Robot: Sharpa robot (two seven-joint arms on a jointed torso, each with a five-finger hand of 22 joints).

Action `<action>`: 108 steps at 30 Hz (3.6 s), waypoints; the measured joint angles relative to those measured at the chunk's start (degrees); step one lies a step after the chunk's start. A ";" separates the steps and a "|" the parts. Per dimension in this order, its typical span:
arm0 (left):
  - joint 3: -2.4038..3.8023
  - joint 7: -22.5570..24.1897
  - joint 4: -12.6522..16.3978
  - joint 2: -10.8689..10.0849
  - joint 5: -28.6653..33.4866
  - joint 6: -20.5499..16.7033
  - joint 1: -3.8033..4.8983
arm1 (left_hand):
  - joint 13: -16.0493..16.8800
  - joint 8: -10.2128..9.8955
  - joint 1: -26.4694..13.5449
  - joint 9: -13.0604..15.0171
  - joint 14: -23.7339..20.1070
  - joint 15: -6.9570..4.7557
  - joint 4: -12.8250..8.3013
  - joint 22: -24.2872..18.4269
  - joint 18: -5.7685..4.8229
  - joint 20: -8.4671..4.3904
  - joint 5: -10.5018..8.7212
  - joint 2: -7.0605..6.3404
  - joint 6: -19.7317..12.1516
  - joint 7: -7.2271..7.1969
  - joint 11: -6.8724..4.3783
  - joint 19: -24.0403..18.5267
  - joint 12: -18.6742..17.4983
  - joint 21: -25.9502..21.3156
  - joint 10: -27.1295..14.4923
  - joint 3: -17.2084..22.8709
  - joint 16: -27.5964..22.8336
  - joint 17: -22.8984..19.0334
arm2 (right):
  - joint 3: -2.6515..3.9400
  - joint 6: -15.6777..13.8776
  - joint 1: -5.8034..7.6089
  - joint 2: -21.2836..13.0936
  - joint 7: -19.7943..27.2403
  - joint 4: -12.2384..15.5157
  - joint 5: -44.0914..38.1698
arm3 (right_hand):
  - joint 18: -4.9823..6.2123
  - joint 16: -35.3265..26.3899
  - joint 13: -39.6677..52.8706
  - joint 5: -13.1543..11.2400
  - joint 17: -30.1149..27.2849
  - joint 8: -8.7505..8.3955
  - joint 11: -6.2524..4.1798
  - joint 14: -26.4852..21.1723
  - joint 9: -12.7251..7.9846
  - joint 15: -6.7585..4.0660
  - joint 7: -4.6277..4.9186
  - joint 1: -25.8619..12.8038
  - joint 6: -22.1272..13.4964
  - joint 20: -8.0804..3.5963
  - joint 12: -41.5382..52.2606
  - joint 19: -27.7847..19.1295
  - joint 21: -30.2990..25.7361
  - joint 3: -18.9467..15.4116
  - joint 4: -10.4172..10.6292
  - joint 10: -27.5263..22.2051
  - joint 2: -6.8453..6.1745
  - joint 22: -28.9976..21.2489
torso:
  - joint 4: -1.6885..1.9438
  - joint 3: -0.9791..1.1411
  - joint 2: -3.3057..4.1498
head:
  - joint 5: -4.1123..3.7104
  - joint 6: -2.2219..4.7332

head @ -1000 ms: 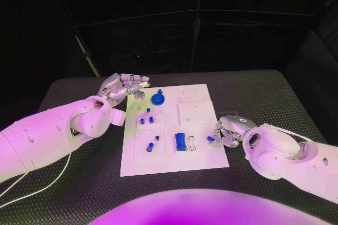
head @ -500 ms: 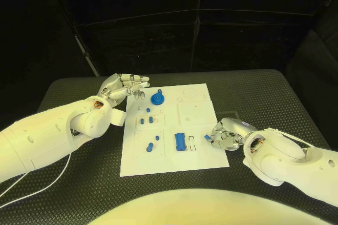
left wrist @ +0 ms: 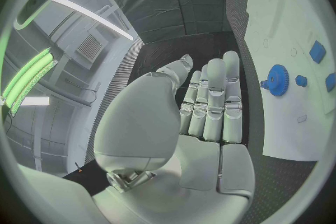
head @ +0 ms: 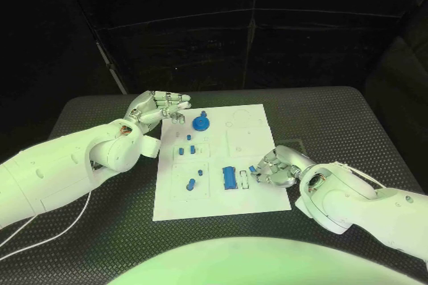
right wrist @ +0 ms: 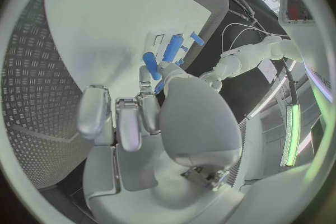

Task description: Assemble the parts on the task board

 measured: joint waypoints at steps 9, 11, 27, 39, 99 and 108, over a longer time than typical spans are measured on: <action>0.00 0.00 0.11 -0.03 0.00 0.01 0.00 | 0.00 0.00 0.00 0.00 0.00 0.00 0.00 0.00 0.00 0.00 0.00 0.00 0.00 0.00 0.00 0.00 0.00 0.00 0.00 0.00 0.00 0.00 | 0.00 0.88 0.00 2.45 -0.22 -1.46 1.59 | 0.00 0.00 0.00 5.73 0.00 0.74 0.10 0.00 3.79 0.00 -0.32 -3.87 0.70 0.00 0.22 0.00 0.00 -0.82 1.47 0.31 -1.28 0.15 | -0.02 0.01 -0.07 | 0.10 -0.06; 0.00 -0.01 0.14 -0.03 0.00 0.02 0.00 | 0.00 0.00 0.00 0.00 0.00 0.00 0.00 0.00 0.00 0.00 0.00 0.00 0.00 0.00 0.00 0.00 0.00 0.00 0.00 0.00 0.00 0.00 | 0.00 1.30 0.00 2.93 -0.45 -1.79 1.83 | 0.00 0.00 -0.01 6.18 0.00 0.85 0.10 0.00 4.00 0.00 -0.36 -4.28 0.73 0.00 0.25 0.00 0.00 -1.16 1.53 0.31 -1.29 0.15 | -0.02 0.01 -0.07 | 0.16 -0.10; 0.00 -0.06 0.23 -0.10 0.00 0.16 0.00 | 0.05 0.00 0.00 0.00 0.00 0.00 0.00 -0.07 0.00 0.00 0.00 0.00 0.00 0.00 0.00 0.00 0.27 -0.27 0.00 0.00 0.00 0.00 | -0.01 3.84 0.01 4.69 -3.00 -3.60 1.61 | 0.00 -0.01 -0.01 8.72 0.00 1.30 -0.01 0.00 4.71 0.01 -0.63 -6.80 1.02 0.00 0.43 -0.01 0.00 -4.17 1.40 0.41 -1.02 0.26 | -0.07 0.05 -0.08 | 0.42 -0.42; 0.00 -0.15 0.24 -0.09 0.00 0.58 0.00 | 0.04 0.00 0.00 0.00 0.00 0.00 0.00 -0.07 0.01 0.00 0.00 0.00 -0.20 0.20 0.00 0.00 0.27 -0.27 0.00 0.00 0.00 0.00 | 0.01 4.52 0.02 5.77 -3.62 -4.25 0.87 | 0.00 -0.01 -0.02 7.09 0.04 1.49 -0.01 0.00 5.20 0.01 -0.71 -7.46 1.12 0.00 0.43 -0.01 0.00 -6.33 1.37 0.40 -1.25 0.13 | -0.10 0.06 -0.08 | 0.51 -0.51; 0.00 -0.59 -0.11 -0.01 0.00 1.09 0.01 | 0.03 0.00 0.29 0.00 0.00 0.00 0.00 -0.11 0.00 0.00 0.00 0.29 -0.20 0.20 0.00 0.00 0.26 -0.27 0.01 0.00 0.00 0.00 | 0.00 6.40 0.03 3.64 -0.10 -4.04 -0.99 | 0.00 -0.01 0.18 -21.45 0.01 1.27 0.00 0.01 6.29 0.03 0.02 1.61 0.59 0.00 0.44 -0.01 -0.22 -15.24 -5.22 0.39 2.11 -0.08 | -0.10 0.10 -0.13 | 0.61 -0.57; 0.00 -0.62 -0.12 -0.02 0.00 1.11 0.00 | 0.02 0.00 0.29 0.00 0.00 0.00 0.00 -0.11 0.00 0.00 0.00 0.29 -0.20 0.20 0.00 0.00 0.26 -0.27 0.01 0.00 0.00 0.00 | 0.00 6.38 0.03 4.36 0.97 -4.35 -2.03 | 0.00 -0.01 0.22 -21.12 0.00 1.27 0.01 0.00 6.29 0.04 0.01 3.05 0.58 0.00 0.78 -0.01 -0.22 -15.58 -6.62 0.38 2.62 -0.05 | -0.09 0.07 -0.09 | 0.57 -0.60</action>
